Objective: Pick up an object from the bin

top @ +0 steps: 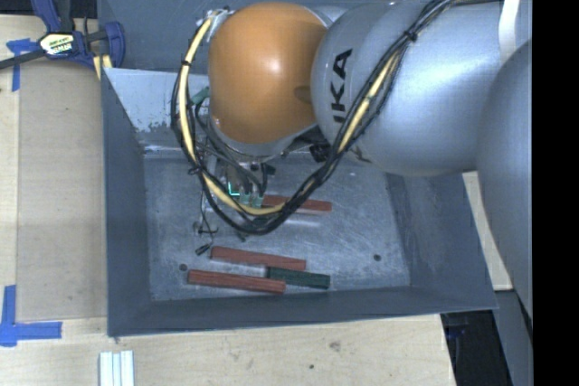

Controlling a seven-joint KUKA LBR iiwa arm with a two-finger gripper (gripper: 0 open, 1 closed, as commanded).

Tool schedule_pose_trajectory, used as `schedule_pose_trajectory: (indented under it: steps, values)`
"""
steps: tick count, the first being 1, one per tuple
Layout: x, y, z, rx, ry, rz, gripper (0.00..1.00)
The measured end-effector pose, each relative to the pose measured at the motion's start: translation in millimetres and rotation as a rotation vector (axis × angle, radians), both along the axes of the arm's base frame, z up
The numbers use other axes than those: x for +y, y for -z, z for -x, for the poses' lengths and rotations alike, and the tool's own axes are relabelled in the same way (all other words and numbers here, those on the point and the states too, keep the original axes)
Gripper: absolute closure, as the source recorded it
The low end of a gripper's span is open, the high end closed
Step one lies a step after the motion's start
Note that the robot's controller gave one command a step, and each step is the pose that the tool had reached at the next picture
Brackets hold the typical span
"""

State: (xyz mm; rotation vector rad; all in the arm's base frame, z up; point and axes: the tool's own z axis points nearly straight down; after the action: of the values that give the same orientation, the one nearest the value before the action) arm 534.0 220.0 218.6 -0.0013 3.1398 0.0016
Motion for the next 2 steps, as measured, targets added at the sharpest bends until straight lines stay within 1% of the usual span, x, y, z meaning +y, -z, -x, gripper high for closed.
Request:
schedule_pose_trajectory:
  steps: [1,2]
  values:
    - [0,0,-0.4,-0.001,0.001,0.000,0.00]
    - [-32,67,20.2,-0.004,-0.078,0.000,0.00]
